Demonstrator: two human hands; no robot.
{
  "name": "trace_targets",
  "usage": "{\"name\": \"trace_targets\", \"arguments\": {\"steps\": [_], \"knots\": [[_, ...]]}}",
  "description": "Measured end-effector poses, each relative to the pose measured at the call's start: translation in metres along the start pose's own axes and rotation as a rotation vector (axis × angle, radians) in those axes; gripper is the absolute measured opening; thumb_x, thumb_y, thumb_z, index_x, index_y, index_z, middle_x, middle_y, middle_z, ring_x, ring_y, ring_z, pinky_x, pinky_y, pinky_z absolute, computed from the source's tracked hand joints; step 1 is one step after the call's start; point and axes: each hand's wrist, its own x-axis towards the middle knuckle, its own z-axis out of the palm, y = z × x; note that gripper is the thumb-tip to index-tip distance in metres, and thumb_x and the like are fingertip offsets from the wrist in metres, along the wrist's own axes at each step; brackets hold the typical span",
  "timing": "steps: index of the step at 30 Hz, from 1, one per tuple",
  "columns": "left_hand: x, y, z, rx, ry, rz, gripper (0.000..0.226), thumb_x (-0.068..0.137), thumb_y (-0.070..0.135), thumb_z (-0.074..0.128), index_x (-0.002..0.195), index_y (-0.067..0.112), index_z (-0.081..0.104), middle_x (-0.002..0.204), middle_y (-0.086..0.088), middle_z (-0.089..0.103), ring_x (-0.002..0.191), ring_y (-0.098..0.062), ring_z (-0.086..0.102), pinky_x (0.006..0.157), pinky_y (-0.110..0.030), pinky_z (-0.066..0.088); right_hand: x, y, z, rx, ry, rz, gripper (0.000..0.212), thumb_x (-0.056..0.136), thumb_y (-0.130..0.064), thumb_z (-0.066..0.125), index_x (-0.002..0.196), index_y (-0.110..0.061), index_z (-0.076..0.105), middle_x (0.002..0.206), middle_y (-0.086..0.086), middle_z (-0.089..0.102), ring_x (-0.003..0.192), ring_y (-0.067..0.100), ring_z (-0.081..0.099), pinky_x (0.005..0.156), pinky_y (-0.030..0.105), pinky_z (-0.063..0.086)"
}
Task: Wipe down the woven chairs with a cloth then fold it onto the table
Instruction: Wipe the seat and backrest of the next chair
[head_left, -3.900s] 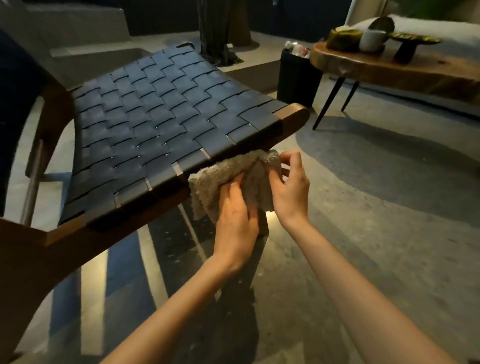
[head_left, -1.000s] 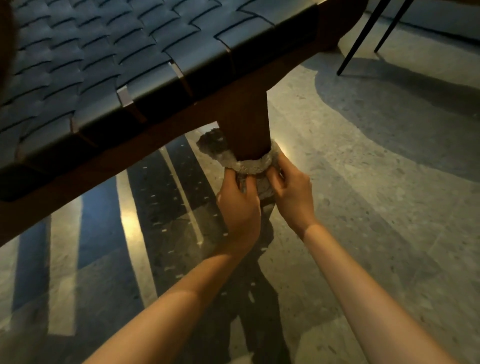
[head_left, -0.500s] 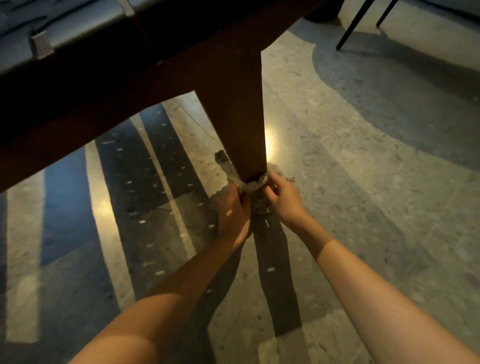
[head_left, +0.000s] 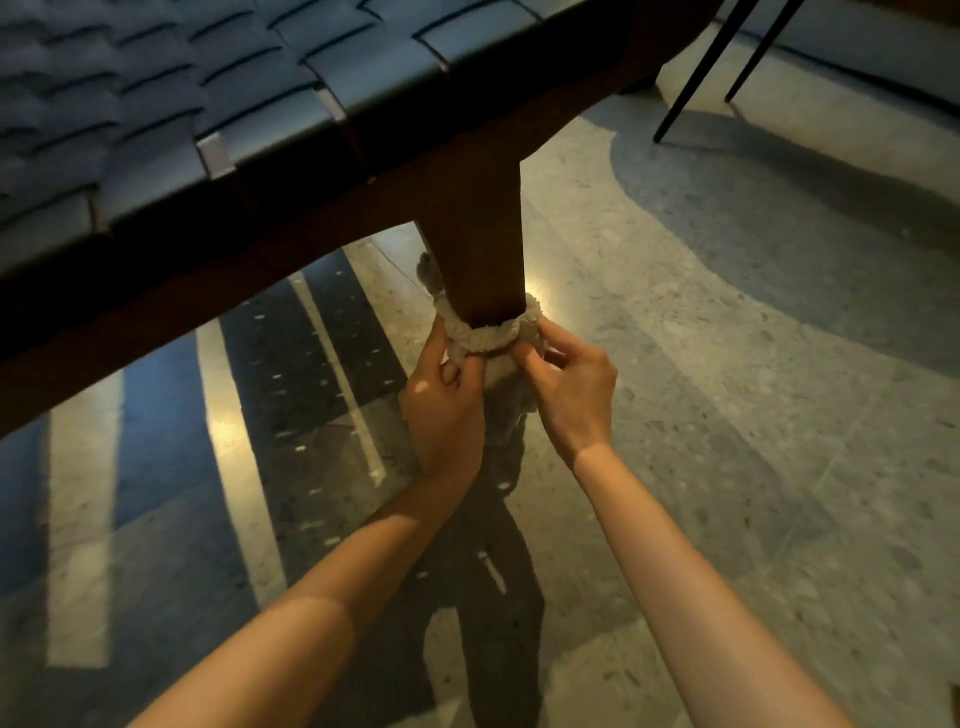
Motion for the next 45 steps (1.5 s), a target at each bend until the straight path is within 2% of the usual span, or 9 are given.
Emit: {"name": "trace_targets", "arguments": {"steps": [5, 10, 14, 20, 25, 28, 30, 35, 45], "knots": [[-0.007, 0.038, -0.025, -0.09, 0.125, 0.089, 0.046, 0.092, 0.018, 0.06, 0.136, 0.019, 0.049, 0.114, -0.003, 0.066, 0.098, -0.009, 0.062, 0.086, -0.023, 0.049, -0.001, -0.032, -0.007, 0.108, 0.09, -0.068, 0.026, 0.087, -0.011, 0.067, 0.112, -0.007, 0.07, 0.106, 0.0, 0.07, 0.101, 0.015, 0.065, 0.082, 0.024, 0.056], [-0.027, 0.051, -0.05, -0.354, -0.012, 0.137, 0.038, 0.088, 0.007, 0.064, 0.124, 0.017, 0.06, 0.121, -0.005, 0.065, 0.106, -0.009, 0.064, 0.087, -0.022, 0.053, -0.017, -0.05, -0.011, 0.105, 0.087, -0.107, 0.025, 0.083, -0.018, 0.072, 0.108, -0.013, 0.07, 0.088, -0.016, 0.066, 0.078, -0.007, 0.064, 0.061, 0.008, 0.05], [-0.024, 0.054, -0.066, -0.27, -0.112, 0.181, 0.034, 0.087, 0.012, 0.065, 0.107, 0.037, 0.058, 0.101, 0.021, 0.067, 0.095, 0.002, 0.065, 0.075, -0.012, 0.051, -0.022, -0.047, -0.013, 0.04, 0.054, -0.126, 0.016, 0.082, -0.03, 0.07, 0.097, -0.03, 0.063, 0.087, -0.024, 0.061, 0.086, -0.011, 0.058, 0.058, 0.007, 0.048], [-0.003, 0.052, -0.068, 0.05, -0.409, 0.036, 0.022, 0.093, 0.03, 0.057, 0.106, 0.044, 0.046, 0.1, 0.013, 0.057, 0.097, -0.014, 0.062, 0.085, -0.04, 0.054, -0.004, -0.05, -0.02, -0.093, -0.203, -0.028, 0.016, 0.083, -0.021, 0.069, 0.093, -0.02, 0.057, 0.082, -0.014, 0.059, 0.071, -0.002, 0.058, 0.056, 0.01, 0.044], [0.0, 0.086, -0.08, 0.1, -0.587, -0.041, 0.031, 0.095, 0.02, 0.053, 0.121, 0.031, 0.043, 0.115, 0.004, 0.055, 0.101, -0.015, 0.06, 0.085, -0.037, 0.055, 0.015, -0.093, -0.046, -0.243, -0.483, 0.182, 0.017, 0.084, -0.014, 0.066, 0.099, -0.013, 0.061, 0.091, 0.001, 0.064, 0.073, 0.008, 0.061, 0.054, 0.013, 0.046], [0.004, 0.131, -0.088, 0.183, -0.661, -0.09, 0.041, 0.09, 0.015, 0.06, 0.122, 0.036, 0.043, 0.116, 0.007, 0.056, 0.101, -0.013, 0.06, 0.08, -0.023, 0.053, 0.025, -0.135, -0.072, -0.256, -0.564, 0.363, 0.014, 0.081, -0.01, 0.066, 0.095, -0.01, 0.062, 0.086, 0.01, 0.067, 0.079, 0.02, 0.065, 0.068, 0.032, 0.056], [0.009, 0.167, -0.092, 0.262, -0.697, -0.076, 0.032, 0.089, 0.013, 0.061, 0.117, 0.024, 0.05, 0.116, -0.001, 0.06, 0.099, -0.011, 0.059, 0.08, -0.019, 0.052, 0.028, -0.168, -0.087, -0.261, -0.597, 0.421, 0.013, 0.081, -0.007, 0.065, 0.088, -0.016, 0.058, 0.081, 0.005, 0.063, 0.071, 0.013, 0.061, 0.059, 0.025, 0.054], [0.016, 0.275, -0.11, 0.253, -0.714, -0.149, 0.021, 0.089, 0.014, 0.06, 0.107, 0.019, 0.051, 0.101, 0.0, 0.062, 0.093, -0.016, 0.062, 0.081, -0.044, 0.054, 0.038, -0.264, -0.12, -0.223, -0.575, 0.482, 0.025, 0.081, -0.004, 0.063, 0.086, -0.024, 0.05, 0.078, 0.0, 0.058, 0.063, 0.007, 0.056, 0.051, 0.024, 0.048], [0.027, 0.486, -0.23, 0.413, -0.532, 0.011, 0.022, 0.079, 0.019, 0.071, 0.093, 0.02, 0.054, 0.126, 0.002, 0.034, 0.117, -0.015, 0.037, 0.093, -0.028, 0.041, 0.044, -0.516, -0.161, -0.441, -0.684, 0.145, 0.017, 0.08, -0.022, 0.07, 0.08, -0.034, 0.057, 0.085, -0.013, 0.056, 0.077, 0.008, 0.053, 0.062, 0.015, 0.037]]}}
